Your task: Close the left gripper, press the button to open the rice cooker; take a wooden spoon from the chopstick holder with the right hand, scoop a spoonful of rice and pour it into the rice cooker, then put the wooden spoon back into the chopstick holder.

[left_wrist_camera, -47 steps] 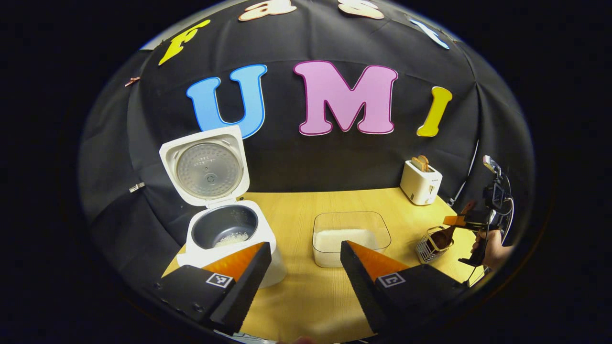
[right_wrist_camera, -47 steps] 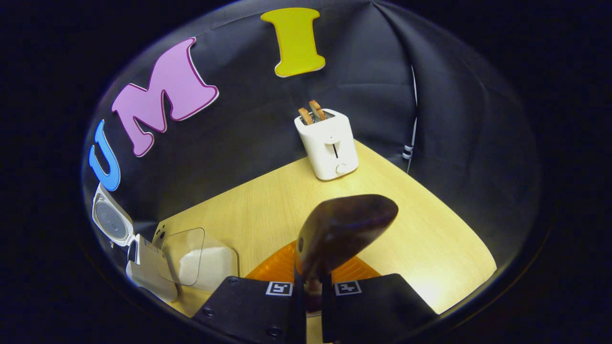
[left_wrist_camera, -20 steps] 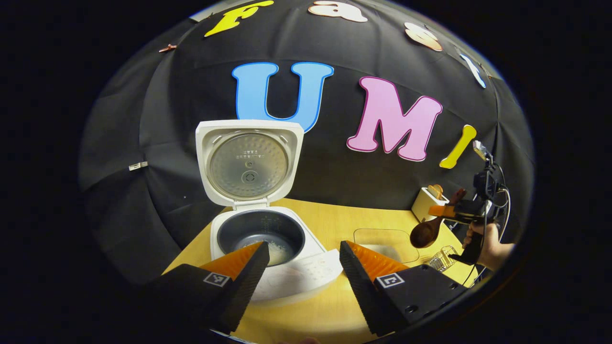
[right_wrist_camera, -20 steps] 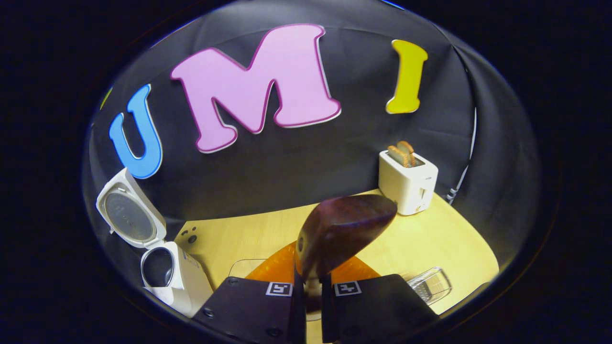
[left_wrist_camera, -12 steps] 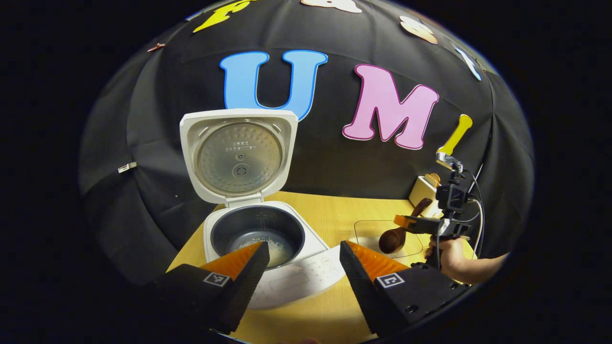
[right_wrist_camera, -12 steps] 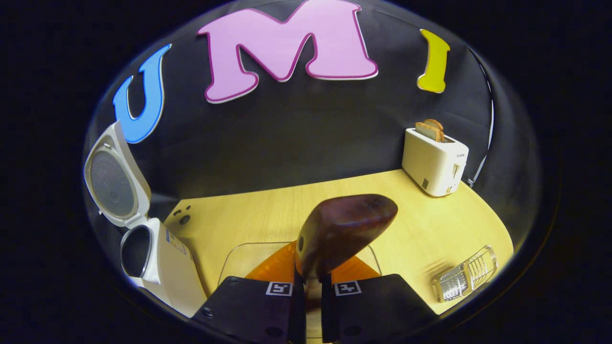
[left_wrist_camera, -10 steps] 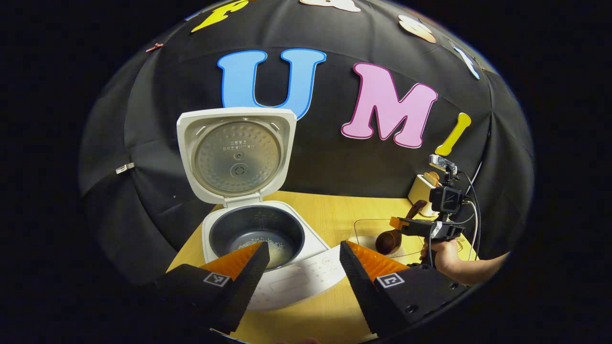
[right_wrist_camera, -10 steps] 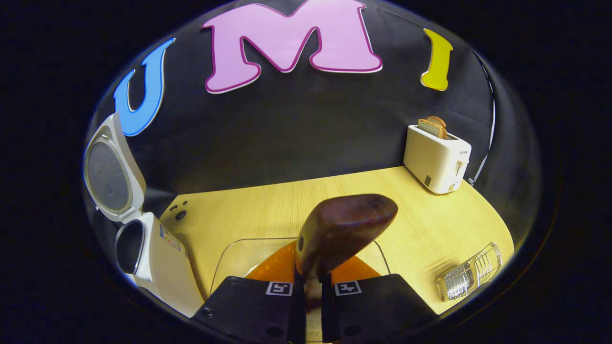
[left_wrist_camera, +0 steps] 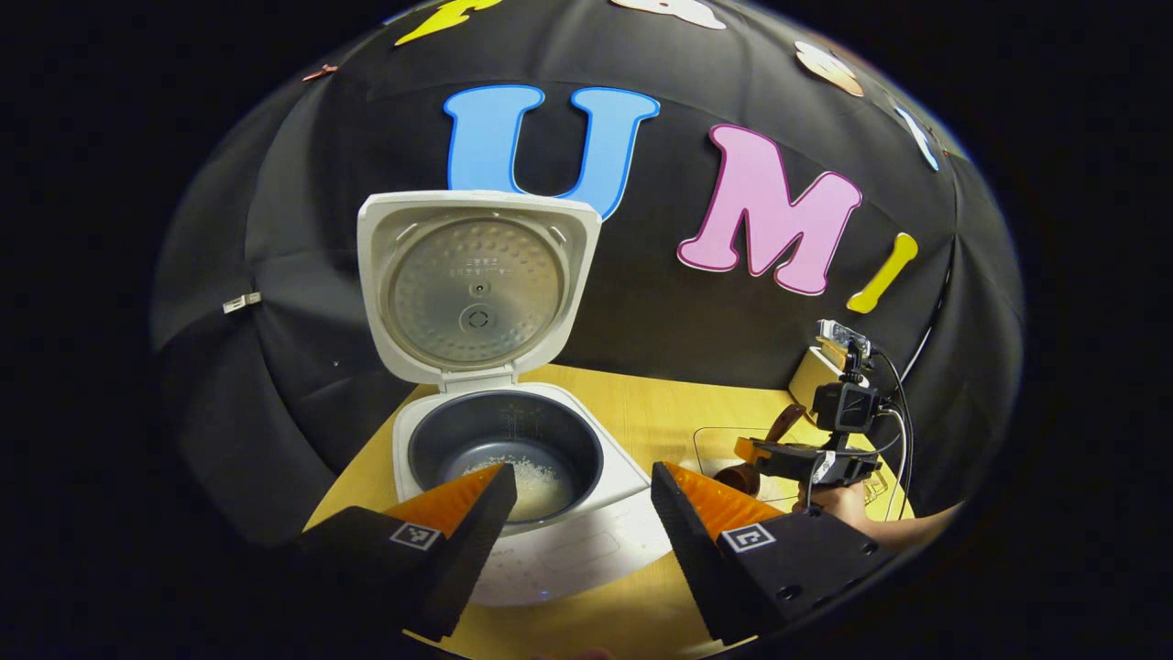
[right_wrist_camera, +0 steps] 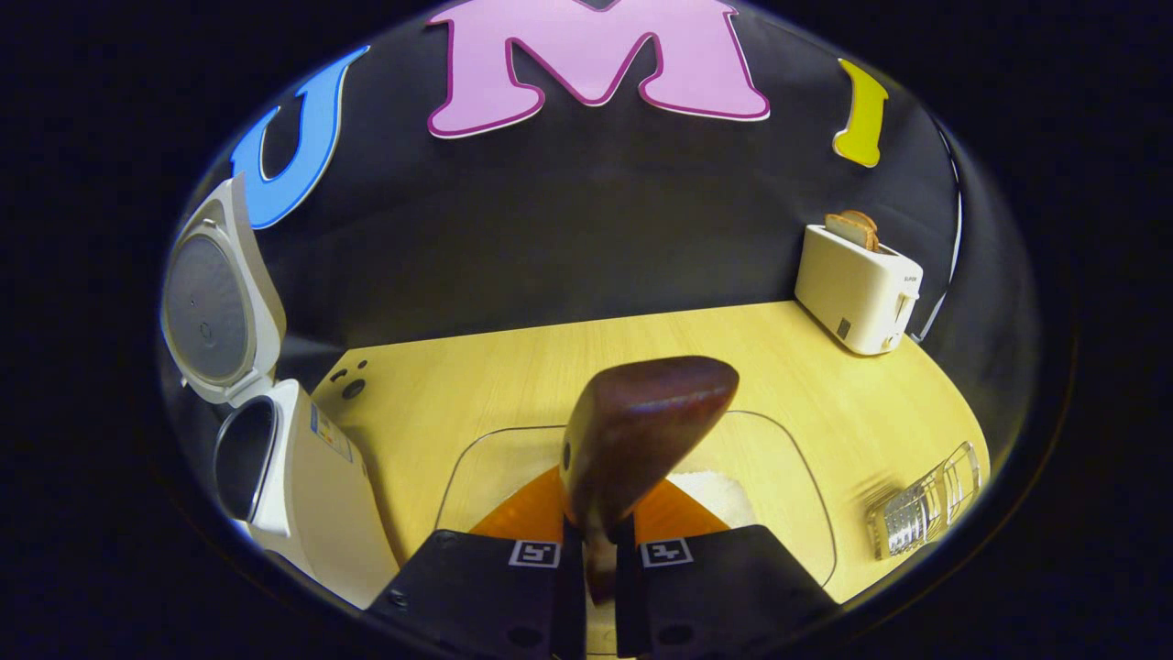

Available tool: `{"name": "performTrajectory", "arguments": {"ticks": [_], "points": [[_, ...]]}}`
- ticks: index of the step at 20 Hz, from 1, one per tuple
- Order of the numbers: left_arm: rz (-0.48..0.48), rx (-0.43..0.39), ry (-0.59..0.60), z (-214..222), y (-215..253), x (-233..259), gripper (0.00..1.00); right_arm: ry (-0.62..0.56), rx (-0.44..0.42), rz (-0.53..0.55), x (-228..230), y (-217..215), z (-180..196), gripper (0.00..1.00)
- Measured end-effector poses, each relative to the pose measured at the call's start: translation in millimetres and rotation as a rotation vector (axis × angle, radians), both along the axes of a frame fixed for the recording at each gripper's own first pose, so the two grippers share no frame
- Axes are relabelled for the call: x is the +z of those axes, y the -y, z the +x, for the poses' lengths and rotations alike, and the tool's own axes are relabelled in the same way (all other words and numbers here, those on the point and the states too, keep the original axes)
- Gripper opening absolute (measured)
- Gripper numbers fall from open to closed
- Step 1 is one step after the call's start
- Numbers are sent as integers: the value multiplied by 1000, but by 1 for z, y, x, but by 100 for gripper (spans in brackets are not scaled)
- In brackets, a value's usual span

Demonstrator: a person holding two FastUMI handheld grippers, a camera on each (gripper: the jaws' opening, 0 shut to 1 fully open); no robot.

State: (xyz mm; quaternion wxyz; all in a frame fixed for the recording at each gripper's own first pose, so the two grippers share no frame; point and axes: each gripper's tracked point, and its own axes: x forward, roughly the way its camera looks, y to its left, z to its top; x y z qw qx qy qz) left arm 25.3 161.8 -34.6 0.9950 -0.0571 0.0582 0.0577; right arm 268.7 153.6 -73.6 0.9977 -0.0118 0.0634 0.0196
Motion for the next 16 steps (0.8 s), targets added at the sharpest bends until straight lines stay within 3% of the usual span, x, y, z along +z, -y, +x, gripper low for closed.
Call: {"name": "performTrajectory", "arguments": {"ticks": [6,10,11,12,16], "points": [[-15,2,10,-4,-3,1,95,-55,40,59,-8,-30,-12,17],[-29,5,15,-4,-3,1,95,-100,25,146,-12,-29,-17,17],[-31,3,19,-6,-2,3,91,-113,22,171,-14,-28,-20,17],[-31,2,23,-6,-2,6,95,-125,19,198,-15,-25,-24,17],[-28,3,30,-5,0,9,95,-133,11,296,-8,-15,-31,17]]}}
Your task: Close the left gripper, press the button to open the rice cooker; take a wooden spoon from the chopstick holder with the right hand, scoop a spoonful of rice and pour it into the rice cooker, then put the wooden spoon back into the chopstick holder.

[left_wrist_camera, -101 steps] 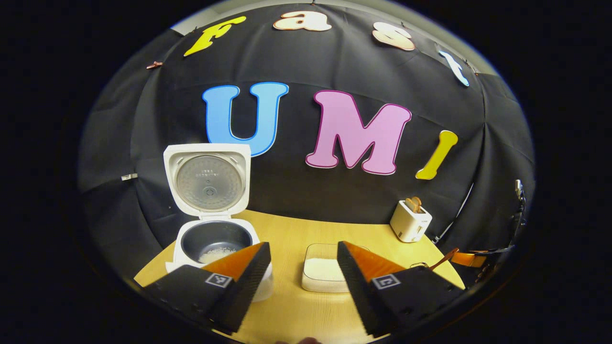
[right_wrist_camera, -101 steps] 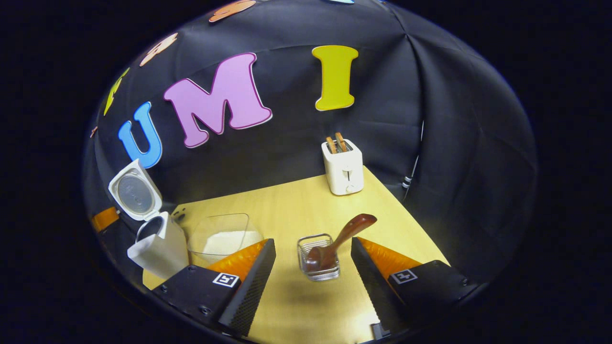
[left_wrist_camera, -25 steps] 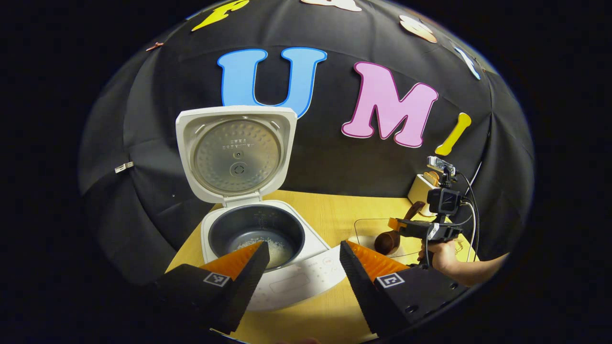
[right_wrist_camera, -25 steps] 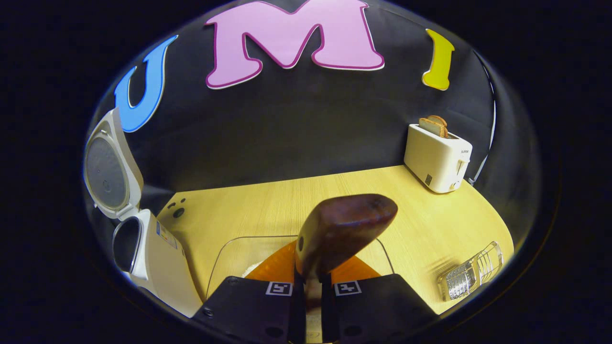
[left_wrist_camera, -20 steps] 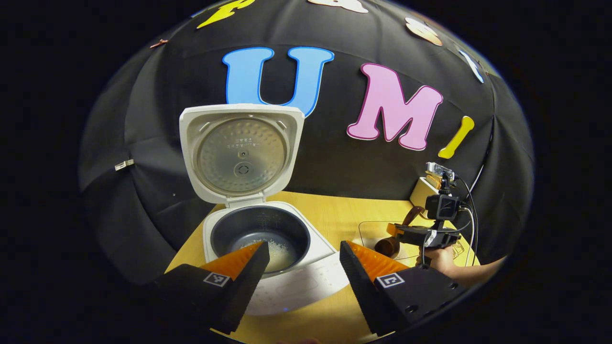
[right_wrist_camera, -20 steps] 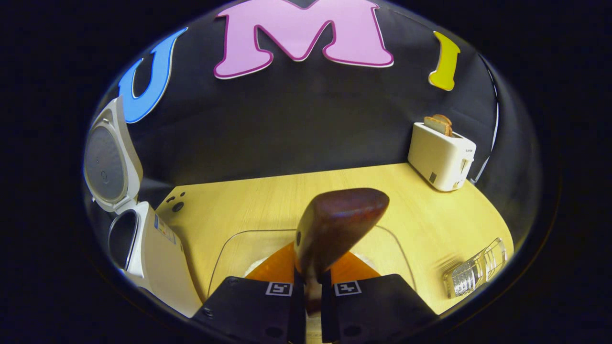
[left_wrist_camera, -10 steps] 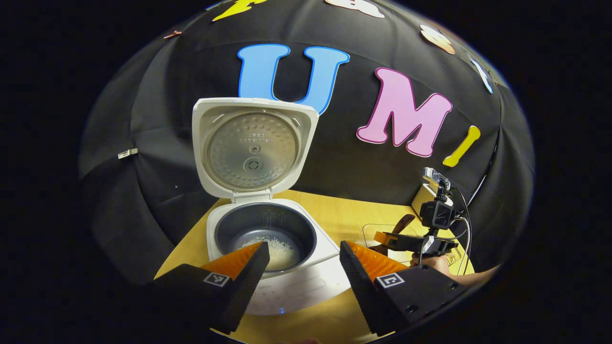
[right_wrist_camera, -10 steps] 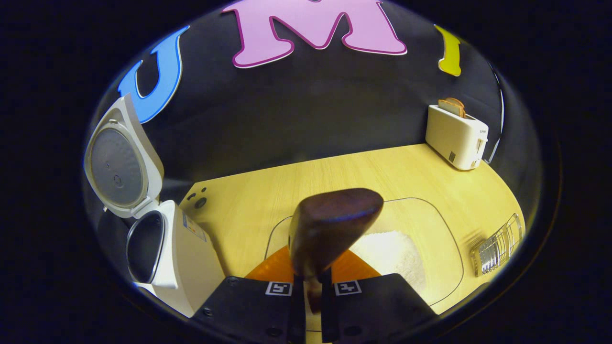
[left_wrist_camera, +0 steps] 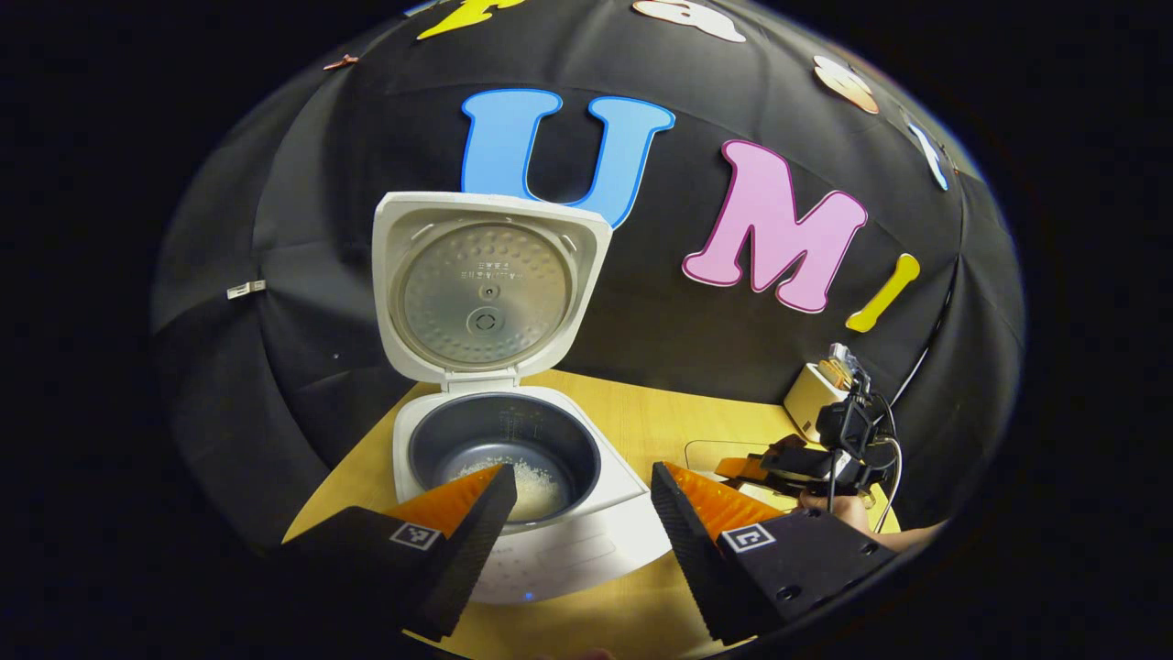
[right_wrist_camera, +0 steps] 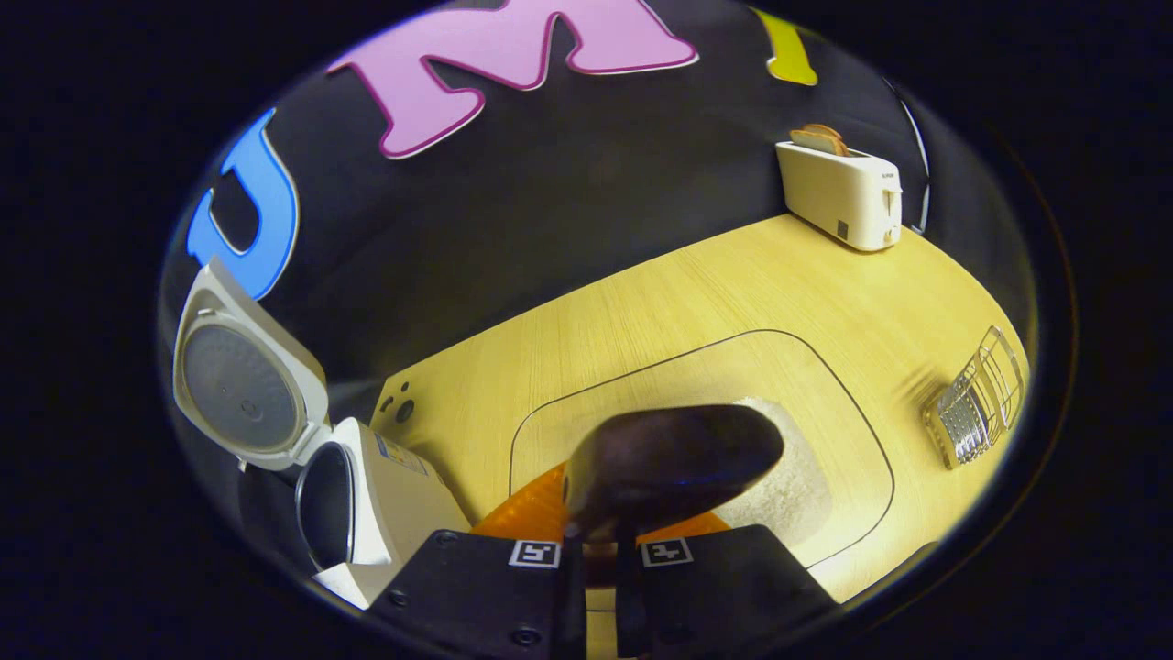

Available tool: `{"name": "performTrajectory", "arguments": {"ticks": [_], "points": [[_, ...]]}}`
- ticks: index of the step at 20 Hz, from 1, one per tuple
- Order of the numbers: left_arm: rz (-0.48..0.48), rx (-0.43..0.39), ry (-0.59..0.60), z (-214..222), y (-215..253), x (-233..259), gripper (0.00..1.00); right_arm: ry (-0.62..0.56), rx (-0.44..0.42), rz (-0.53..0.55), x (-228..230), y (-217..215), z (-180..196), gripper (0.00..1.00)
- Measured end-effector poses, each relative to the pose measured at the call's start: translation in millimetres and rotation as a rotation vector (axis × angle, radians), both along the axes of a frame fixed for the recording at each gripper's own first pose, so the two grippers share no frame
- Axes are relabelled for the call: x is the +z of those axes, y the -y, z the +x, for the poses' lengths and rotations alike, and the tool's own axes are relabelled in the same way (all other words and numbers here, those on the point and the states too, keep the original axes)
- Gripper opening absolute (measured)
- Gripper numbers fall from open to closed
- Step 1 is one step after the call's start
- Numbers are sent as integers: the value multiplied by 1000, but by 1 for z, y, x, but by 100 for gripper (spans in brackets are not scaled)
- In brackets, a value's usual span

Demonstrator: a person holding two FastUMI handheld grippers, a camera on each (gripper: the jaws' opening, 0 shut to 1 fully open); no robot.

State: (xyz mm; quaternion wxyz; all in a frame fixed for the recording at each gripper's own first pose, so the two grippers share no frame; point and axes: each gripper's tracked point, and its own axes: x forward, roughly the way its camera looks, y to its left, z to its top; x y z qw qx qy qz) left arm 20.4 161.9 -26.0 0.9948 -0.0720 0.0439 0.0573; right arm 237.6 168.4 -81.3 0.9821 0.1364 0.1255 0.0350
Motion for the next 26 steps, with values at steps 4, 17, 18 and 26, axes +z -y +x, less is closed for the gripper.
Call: {"name": "performTrajectory", "arguments": {"ticks": [4,17,18,26], "points": [[16,1,12,0,2,8,95,14,9,46,12,2,-6,17],[32,20,31,-10,7,14,95,109,13,124,77,23,-25,17],[31,21,33,-11,8,15,95,115,14,122,82,24,-27,17],[3,32,59,-20,5,18,95,173,60,95,126,9,-38,17]]}}
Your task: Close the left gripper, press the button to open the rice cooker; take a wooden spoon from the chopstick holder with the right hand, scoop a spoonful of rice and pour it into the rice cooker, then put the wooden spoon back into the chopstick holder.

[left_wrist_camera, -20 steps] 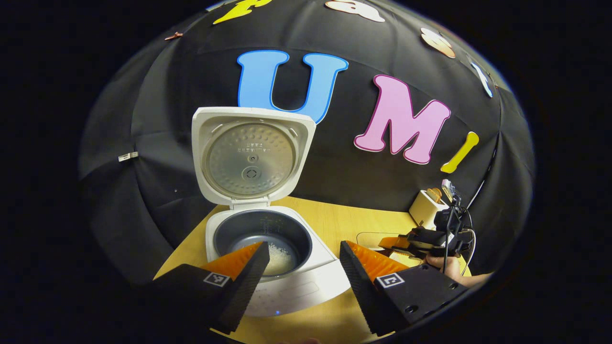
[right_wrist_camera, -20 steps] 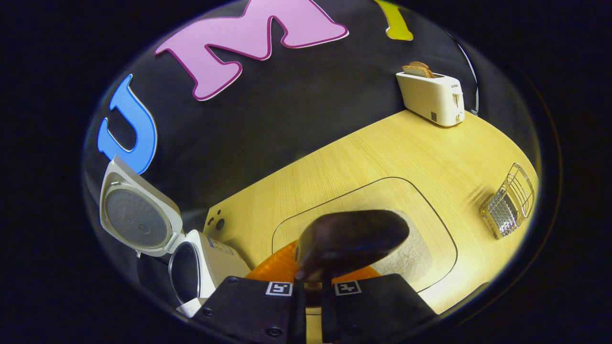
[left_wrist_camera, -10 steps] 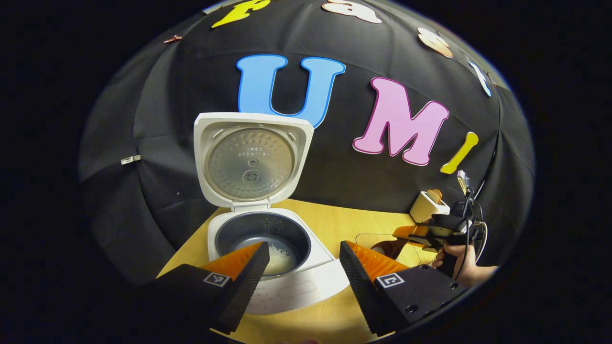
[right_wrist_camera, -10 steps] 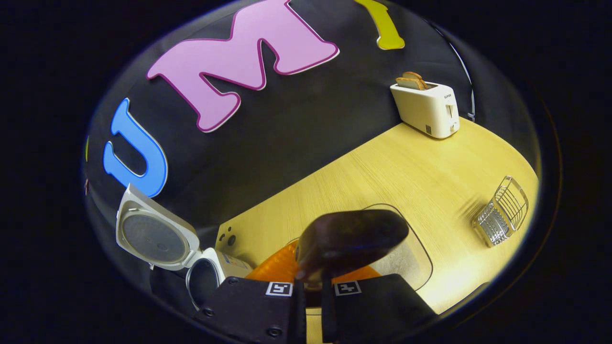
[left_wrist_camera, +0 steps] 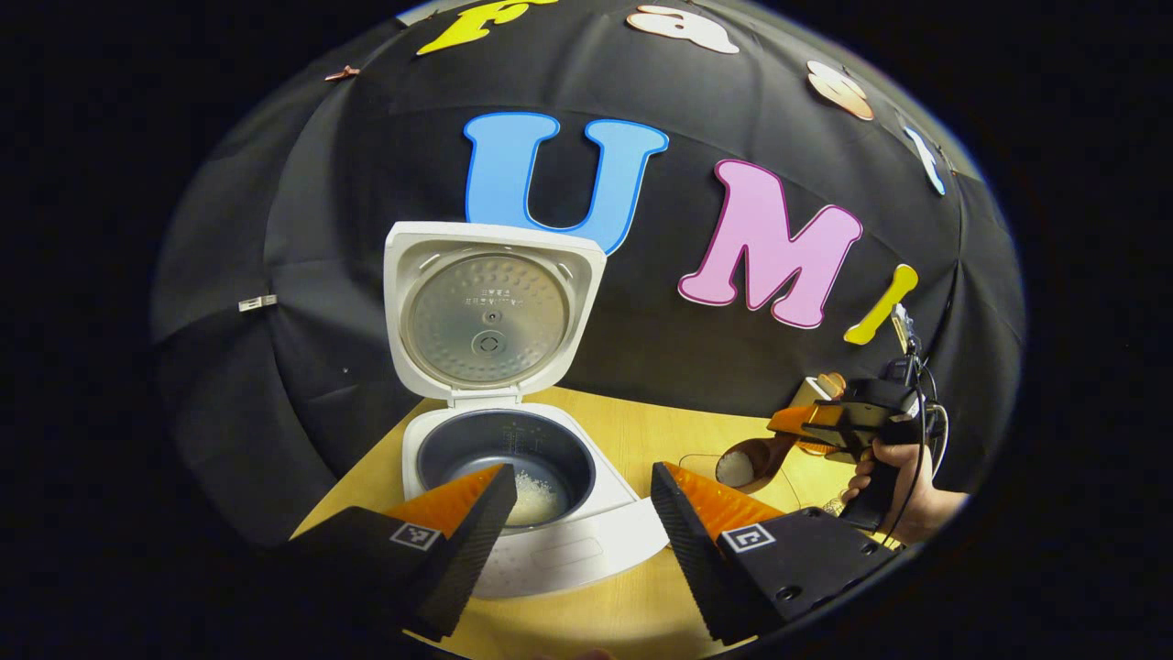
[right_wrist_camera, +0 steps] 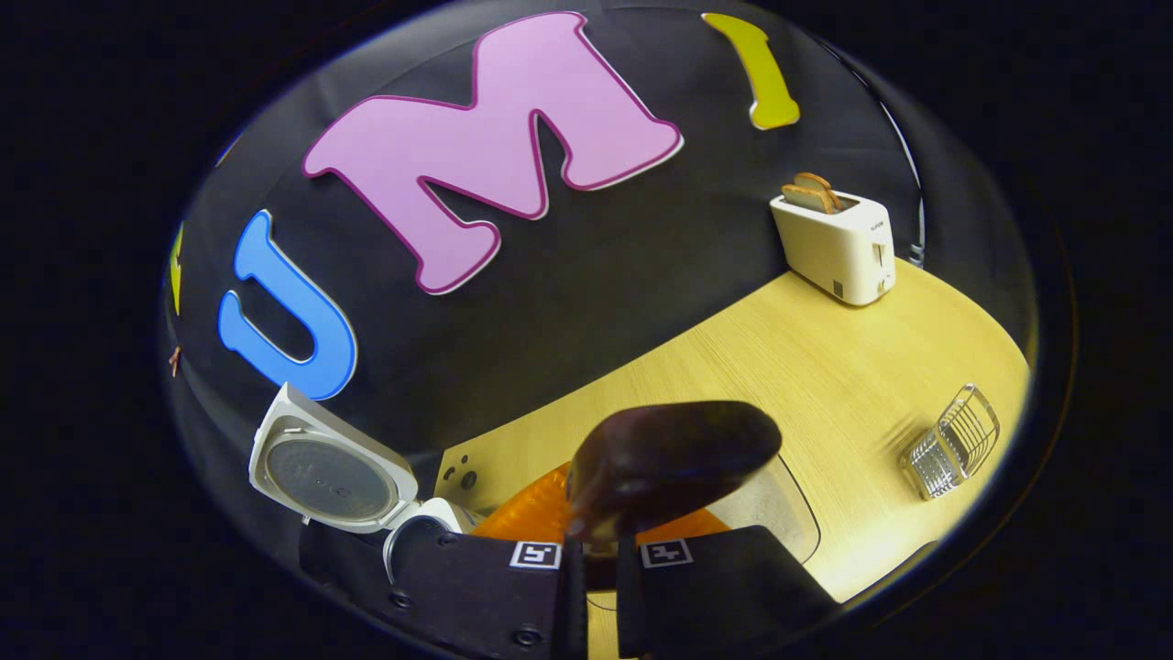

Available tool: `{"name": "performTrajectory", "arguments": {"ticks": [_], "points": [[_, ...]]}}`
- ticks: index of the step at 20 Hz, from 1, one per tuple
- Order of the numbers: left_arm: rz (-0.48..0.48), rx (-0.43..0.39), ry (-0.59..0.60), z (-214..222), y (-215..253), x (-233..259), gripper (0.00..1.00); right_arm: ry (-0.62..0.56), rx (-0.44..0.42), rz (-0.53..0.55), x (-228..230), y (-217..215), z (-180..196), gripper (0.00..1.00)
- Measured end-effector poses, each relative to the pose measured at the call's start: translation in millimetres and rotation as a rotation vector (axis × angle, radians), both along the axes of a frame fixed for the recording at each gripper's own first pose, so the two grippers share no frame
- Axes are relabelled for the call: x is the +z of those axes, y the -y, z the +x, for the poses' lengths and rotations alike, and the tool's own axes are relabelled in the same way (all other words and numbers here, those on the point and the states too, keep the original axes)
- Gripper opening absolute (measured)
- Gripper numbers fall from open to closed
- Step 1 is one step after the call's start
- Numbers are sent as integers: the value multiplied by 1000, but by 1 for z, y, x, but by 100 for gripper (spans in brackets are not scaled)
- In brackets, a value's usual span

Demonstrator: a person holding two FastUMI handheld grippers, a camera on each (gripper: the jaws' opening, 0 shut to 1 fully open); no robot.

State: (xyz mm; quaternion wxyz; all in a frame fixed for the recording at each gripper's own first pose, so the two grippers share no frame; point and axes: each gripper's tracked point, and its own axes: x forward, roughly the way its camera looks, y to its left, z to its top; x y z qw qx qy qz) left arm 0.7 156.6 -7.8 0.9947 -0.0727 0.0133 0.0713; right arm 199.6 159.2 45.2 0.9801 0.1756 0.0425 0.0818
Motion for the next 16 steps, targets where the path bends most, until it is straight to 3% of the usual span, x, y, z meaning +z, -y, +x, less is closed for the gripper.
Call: {"name": "performTrajectory", "arguments": {"ticks": [8,16], "points": [[-51,50,21,-15,-22,-2,95,38,112,-10,38,-54,-19,17],[-56,123,36,-38,-57,-3,95,41,231,-39,45,-129,-30,17]]}}
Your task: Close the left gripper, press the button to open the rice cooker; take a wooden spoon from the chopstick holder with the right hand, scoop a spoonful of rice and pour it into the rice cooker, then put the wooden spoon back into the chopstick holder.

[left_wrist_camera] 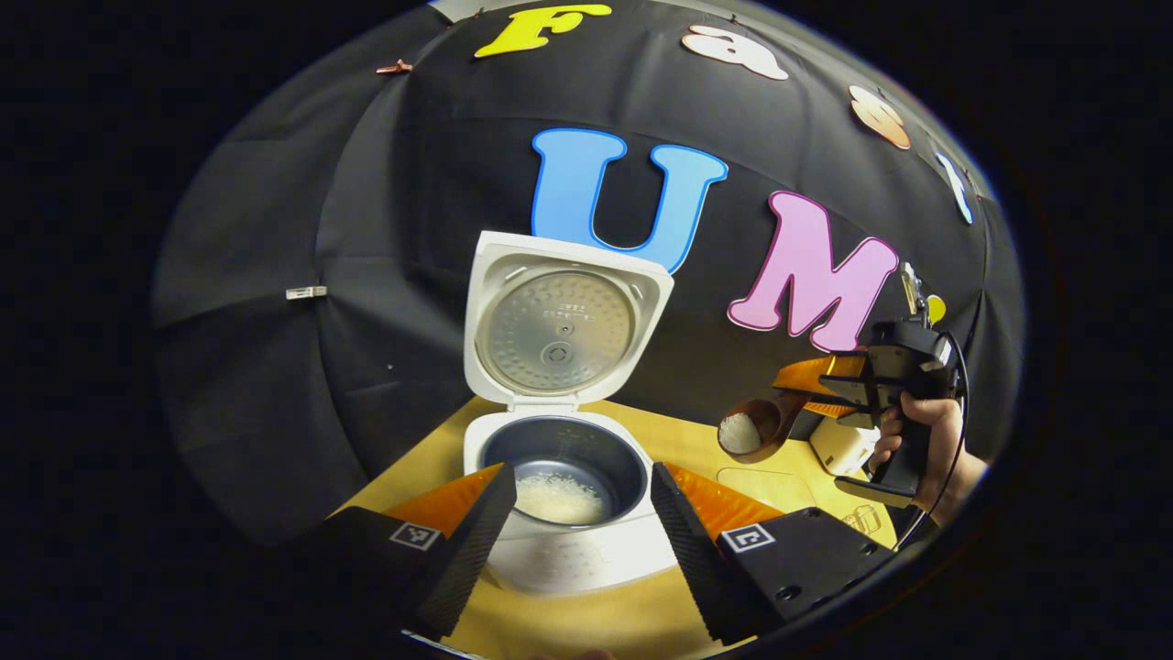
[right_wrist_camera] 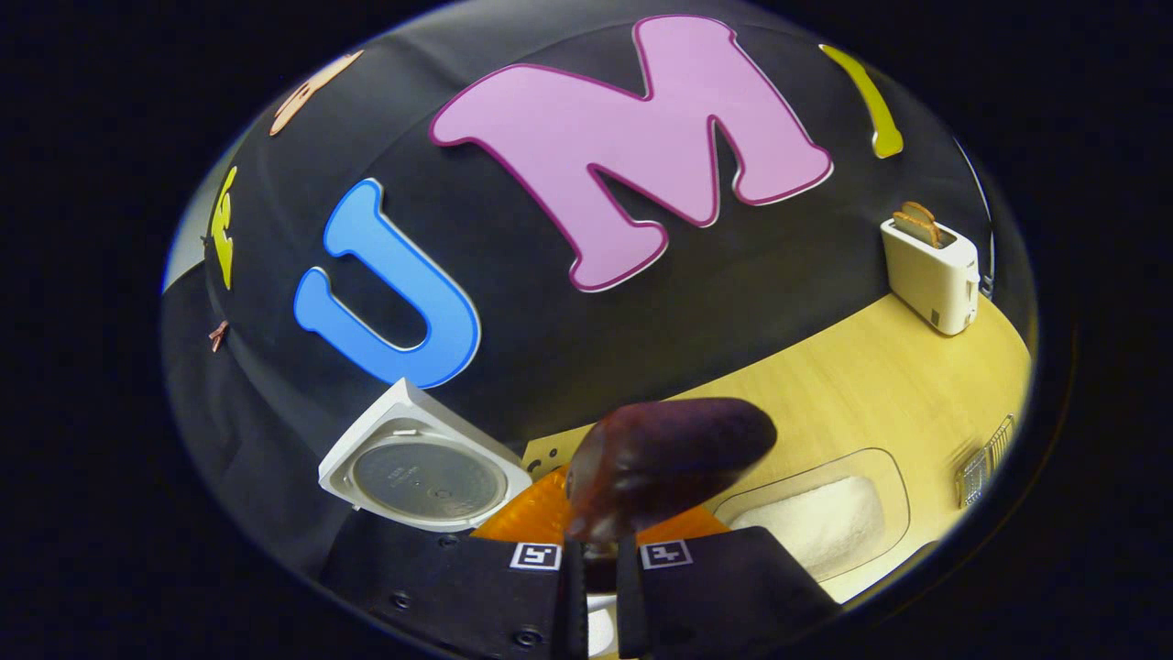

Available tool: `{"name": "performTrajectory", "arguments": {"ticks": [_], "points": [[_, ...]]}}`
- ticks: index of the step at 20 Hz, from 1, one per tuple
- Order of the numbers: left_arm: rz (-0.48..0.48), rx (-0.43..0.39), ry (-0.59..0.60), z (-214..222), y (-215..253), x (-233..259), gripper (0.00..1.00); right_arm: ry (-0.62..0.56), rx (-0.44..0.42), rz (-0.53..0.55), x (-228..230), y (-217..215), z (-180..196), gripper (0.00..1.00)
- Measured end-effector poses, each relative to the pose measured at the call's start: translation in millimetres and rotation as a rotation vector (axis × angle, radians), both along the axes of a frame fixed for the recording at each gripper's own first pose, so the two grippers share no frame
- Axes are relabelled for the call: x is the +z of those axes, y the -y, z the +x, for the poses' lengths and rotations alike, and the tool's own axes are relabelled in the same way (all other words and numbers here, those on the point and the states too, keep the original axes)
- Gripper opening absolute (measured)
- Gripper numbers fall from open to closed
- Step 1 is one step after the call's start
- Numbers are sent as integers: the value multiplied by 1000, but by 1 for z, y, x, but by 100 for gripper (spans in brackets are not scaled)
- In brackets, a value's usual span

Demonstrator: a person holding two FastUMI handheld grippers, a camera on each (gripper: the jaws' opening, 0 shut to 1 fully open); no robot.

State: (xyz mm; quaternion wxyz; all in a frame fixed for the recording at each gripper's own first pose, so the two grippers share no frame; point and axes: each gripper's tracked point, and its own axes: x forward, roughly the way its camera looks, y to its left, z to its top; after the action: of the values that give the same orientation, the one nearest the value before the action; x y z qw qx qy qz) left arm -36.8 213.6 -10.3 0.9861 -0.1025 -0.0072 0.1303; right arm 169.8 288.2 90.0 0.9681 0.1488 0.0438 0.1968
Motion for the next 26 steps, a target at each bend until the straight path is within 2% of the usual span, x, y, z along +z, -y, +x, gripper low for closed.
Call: {"name": "performTrajectory", "arguments": {"ticks": [8,12,17,18,19,26], "points": [[-49,75,-1,-21,-37,-10,95,-3,123,-90,-17,-81,-10,17],[-58,102,5,-28,-49,-9,95,19,182,-182,-27,-120,-12,16],[-75,135,13,-33,-67,-9,95,23,214,-282,-49,-149,-4,16],[-78,141,12,-33,-70,-11,91,28,215,-308,-56,-152,-2,17],[-82,147,11,-35,-73,-11,95,40,212,-342,-62,-154,0,16],[-102,180,6,-42,-87,-21,95,210,239,-636,-93,-171,8,16]]}}
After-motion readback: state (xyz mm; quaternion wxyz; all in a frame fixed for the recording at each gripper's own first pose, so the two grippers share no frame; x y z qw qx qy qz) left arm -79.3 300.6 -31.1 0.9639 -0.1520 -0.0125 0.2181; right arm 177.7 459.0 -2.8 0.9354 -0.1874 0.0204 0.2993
